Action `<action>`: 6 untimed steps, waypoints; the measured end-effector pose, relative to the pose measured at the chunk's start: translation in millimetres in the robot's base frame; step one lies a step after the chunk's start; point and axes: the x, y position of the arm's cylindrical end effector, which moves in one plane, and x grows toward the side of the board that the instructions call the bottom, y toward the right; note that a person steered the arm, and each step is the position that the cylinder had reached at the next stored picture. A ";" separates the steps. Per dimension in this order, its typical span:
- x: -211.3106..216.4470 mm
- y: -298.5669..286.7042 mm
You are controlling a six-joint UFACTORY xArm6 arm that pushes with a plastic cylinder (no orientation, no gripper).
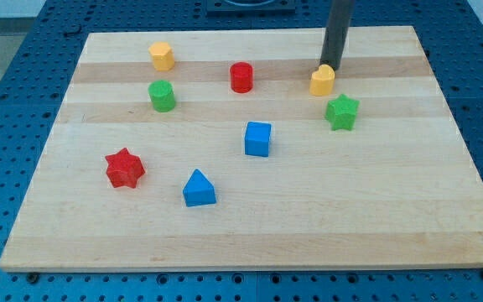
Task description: Move your arm towards top center
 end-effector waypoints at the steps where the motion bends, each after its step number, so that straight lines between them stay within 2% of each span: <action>1: 8.7 -5.4; 3: 23.3 -9.7; 4: 16.0 -9.7; 6: -52.6 -29.3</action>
